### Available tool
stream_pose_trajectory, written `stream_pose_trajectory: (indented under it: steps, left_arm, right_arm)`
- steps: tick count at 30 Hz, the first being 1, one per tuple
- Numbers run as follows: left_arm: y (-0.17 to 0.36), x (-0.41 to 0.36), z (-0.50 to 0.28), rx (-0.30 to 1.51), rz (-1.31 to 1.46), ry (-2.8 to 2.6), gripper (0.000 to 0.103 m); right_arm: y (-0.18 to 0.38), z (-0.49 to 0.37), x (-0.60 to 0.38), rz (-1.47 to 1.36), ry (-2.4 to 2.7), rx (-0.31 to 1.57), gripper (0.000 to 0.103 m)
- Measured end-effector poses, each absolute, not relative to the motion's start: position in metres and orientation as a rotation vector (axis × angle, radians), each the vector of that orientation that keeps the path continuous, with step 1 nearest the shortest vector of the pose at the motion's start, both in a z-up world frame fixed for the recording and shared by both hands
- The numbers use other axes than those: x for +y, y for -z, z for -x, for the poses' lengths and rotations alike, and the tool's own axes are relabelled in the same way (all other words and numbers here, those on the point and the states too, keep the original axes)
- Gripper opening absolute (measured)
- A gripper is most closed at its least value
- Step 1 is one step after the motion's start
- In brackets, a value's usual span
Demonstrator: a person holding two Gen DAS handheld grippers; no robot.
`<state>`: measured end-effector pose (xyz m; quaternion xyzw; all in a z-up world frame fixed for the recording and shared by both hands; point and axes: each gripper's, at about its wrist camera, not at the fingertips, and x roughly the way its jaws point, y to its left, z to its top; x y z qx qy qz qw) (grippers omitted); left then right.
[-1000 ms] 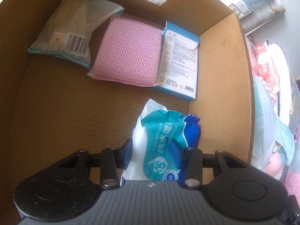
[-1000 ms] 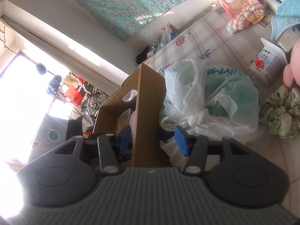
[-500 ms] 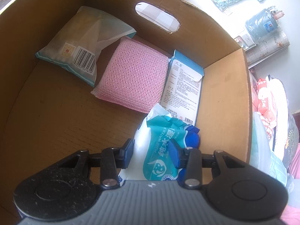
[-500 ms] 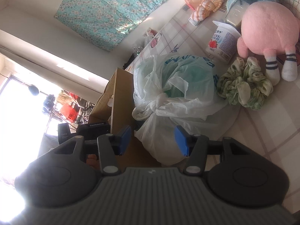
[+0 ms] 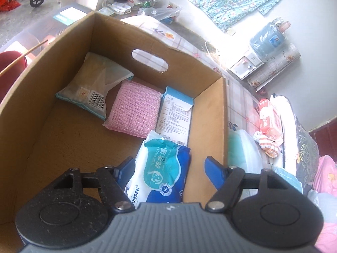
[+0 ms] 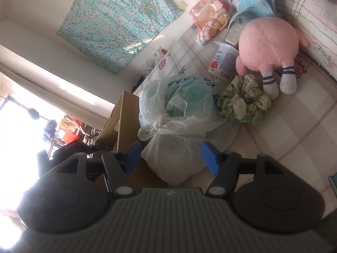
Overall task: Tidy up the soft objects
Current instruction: 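Move both grippers back to the pile toward the pink plush toy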
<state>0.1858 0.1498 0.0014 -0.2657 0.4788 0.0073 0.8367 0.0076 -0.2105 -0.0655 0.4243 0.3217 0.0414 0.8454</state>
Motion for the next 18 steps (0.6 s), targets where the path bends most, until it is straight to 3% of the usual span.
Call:
stream_pose_trajectory:
  steps: [8,18]
  left_arm:
    - [-0.047,0.088,-0.107,0.813,0.35,0.137,0.084]
    - [-0.042,-0.025,-0.063,0.683,0.086,0.299,0.086]
  right_arm:
    - [0.058,0.031,-0.228,-0.889,-0.071,0.608,0.067]
    - [0.05,0.07,-0.259,-0.862,-0.036,0.562,0.069]
